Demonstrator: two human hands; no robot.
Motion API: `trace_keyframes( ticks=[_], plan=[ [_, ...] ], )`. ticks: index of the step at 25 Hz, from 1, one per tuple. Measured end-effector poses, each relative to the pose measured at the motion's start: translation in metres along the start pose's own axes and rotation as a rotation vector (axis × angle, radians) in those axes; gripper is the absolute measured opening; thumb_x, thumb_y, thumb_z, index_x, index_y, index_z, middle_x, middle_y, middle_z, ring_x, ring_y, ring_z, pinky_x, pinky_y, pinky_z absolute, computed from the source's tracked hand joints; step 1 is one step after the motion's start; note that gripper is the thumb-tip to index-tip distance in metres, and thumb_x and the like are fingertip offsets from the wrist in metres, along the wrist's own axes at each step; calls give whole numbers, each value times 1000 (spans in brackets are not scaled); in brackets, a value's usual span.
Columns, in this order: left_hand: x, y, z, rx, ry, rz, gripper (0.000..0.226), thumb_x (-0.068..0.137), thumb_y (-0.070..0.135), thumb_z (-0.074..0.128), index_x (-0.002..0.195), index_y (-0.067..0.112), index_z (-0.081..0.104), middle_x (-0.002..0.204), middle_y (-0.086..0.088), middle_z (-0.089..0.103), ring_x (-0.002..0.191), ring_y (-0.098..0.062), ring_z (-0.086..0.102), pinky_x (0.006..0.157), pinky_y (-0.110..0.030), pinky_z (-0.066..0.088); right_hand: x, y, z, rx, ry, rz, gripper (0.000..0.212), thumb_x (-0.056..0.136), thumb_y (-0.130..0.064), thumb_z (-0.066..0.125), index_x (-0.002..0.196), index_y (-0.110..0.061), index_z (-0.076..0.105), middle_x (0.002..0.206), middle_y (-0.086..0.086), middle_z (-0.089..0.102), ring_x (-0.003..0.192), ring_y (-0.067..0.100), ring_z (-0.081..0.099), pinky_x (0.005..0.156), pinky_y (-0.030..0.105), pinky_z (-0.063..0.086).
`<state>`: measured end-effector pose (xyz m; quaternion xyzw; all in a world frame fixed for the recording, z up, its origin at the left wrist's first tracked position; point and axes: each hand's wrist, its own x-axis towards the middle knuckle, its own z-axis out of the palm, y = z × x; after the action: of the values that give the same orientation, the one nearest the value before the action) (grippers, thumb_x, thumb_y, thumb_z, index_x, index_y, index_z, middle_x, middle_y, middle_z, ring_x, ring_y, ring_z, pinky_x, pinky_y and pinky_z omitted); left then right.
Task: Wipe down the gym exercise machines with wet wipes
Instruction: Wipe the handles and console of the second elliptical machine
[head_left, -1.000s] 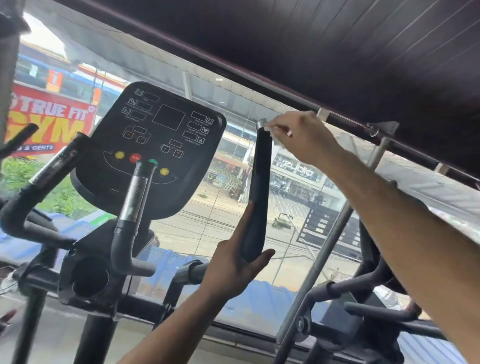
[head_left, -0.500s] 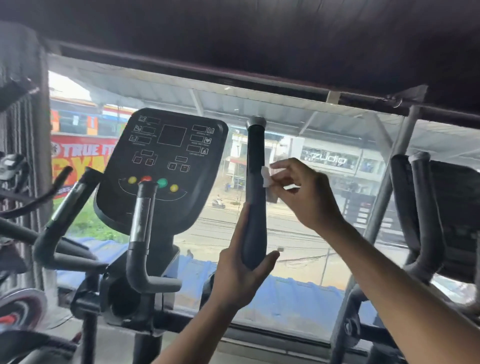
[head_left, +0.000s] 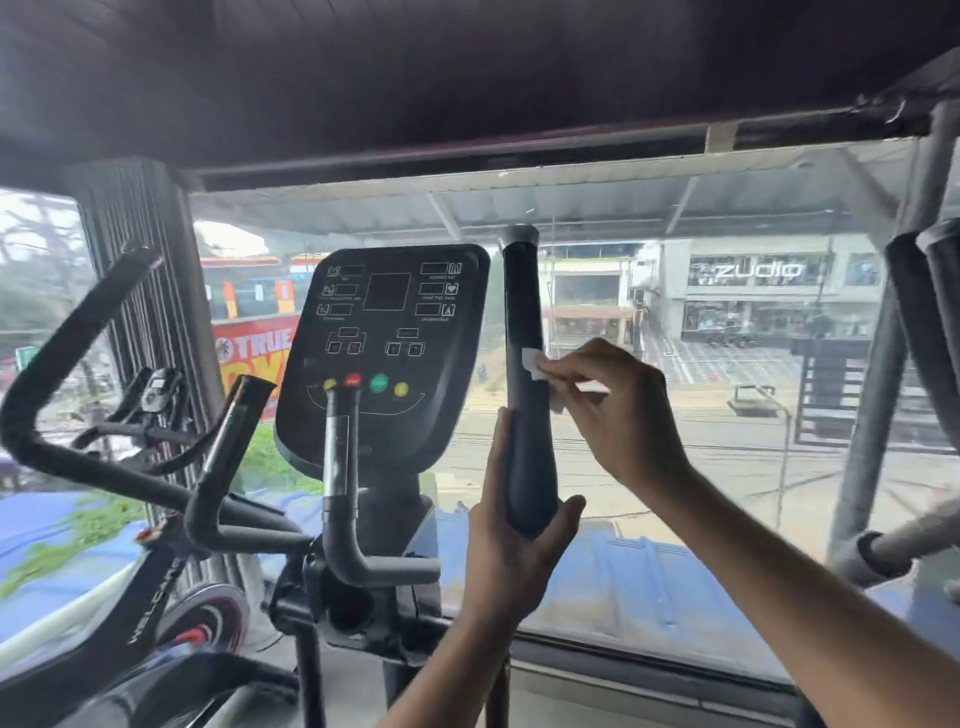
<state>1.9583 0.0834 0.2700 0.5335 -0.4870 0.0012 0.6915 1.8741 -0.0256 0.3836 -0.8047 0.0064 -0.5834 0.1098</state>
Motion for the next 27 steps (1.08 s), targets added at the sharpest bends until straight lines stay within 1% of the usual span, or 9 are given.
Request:
trace_keyframes(
  ticks=[3, 6, 10, 13, 16, 18, 23, 25, 27],
  plan=[
    [-4, -2, 3, 24, 41, 51, 94, 82, 38, 80, 151, 69, 23, 119, -8, 73, 84, -23, 70, 81, -39, 61, -1, -2, -21, 73, -167, 56, 19, 87, -1, 77, 104, -9, 80, 92, -4, 72, 88, 5, 71, 73, 19, 58],
    [-4, 0, 2, 8, 59, 53, 94, 83, 33, 81, 150, 69, 25, 109, -7, 74, 73, -18, 67, 73, -37, 61, 34, 3, -33, 29, -104, 47, 17, 88, -4, 77, 102, -11, 79, 94, -5, 75, 89, 4, 72, 75, 23, 61],
    [-4, 5, 2, 23, 63, 0, 94, 80, 39, 80, 150, 70, 24, 119, -15, 71, 73, -18, 64, 73, -52, 62, 59, 3, -6, -109, -70, -51, 17, 89, -1, 73, 103, -9, 79, 92, 4, 69, 79, 17, 69, 75, 36, 60],
    [-5, 4, 1, 23, 56, 0, 96, 81, 36, 81, 150, 70, 23, 107, -8, 73, 70, -22, 65, 69, -57, 61, 32, -5, -2, -143, -74, -62, 18, 88, 2, 73, 103, -7, 78, 87, 5, 64, 74, 19, 66, 69, 39, 57],
    [-4, -1, 3, 46, 70, 22, 96, 82, 37, 81, 152, 68, 22, 118, -12, 74, 91, -27, 72, 80, -48, 62, -1, -17, -20, -73, -223, -69, 18, 89, 2, 73, 104, -7, 79, 86, 2, 64, 74, 11, 67, 66, 22, 56],
    [-7, 1, 4, 39, 93, 33, 96, 82, 31, 82, 151, 68, 25, 106, -5, 76, 84, -23, 72, 76, -41, 61, 5, -19, -38, -35, -356, -65, 19, 88, 1, 75, 102, -10, 79, 88, -2, 67, 79, 8, 68, 70, 14, 52],
    [-7, 1, 6, 73, 120, 77, 100, 85, 19, 86, 151, 66, 26, 109, 19, 71, 78, -12, 67, 68, -29, 58, 75, -5, -35, -280, -298, -258, 23, 91, 6, 67, 108, -6, 78, 103, 6, 67, 89, 23, 67, 77, 40, 59],
    [-6, 1, 5, 57, 111, 72, 100, 83, 27, 85, 150, 69, 25, 94, 12, 71, 71, -19, 66, 67, -38, 58, 80, -9, -20, -383, -351, -370, 23, 89, 9, 65, 104, -4, 77, 102, 9, 66, 88, 29, 63, 76, 43, 57],
    [-7, 3, 4, 22, 81, 56, 104, 78, 38, 87, 148, 73, 19, 84, 10, 70, 72, -18, 68, 72, -35, 59, 67, -13, -15, -416, -375, -397, 23, 88, 12, 64, 97, -5, 76, 99, 9, 65, 82, 30, 59, 74, 41, 55]
  ],
)
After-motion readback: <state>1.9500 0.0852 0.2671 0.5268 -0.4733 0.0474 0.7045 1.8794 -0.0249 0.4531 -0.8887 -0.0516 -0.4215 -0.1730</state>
